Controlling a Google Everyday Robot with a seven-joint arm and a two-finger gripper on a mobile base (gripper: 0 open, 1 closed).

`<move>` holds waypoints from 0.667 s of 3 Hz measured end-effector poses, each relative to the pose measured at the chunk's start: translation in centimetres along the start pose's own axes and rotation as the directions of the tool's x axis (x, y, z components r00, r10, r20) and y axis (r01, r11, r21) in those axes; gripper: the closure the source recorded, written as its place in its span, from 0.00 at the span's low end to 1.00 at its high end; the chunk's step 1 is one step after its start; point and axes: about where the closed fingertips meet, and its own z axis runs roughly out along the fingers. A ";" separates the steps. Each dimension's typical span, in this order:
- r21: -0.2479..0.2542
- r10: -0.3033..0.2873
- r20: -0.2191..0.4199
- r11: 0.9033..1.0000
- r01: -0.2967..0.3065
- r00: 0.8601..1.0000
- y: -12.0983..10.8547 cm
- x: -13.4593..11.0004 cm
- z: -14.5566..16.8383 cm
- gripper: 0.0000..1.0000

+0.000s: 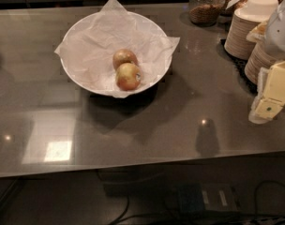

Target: Pick apple from white bowl

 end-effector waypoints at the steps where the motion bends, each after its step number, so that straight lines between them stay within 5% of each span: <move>1: 0.002 0.000 0.001 1.000 0.000 1.000 0.0 0.0 0.0 0.00; 2: 0.026 0.016 0.045 1.000 -0.017 0.999 -0.8 -0.5 0.3 0.00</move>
Offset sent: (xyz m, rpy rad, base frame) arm 0.0236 0.0073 -0.0061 0.1000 -0.0626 -0.0237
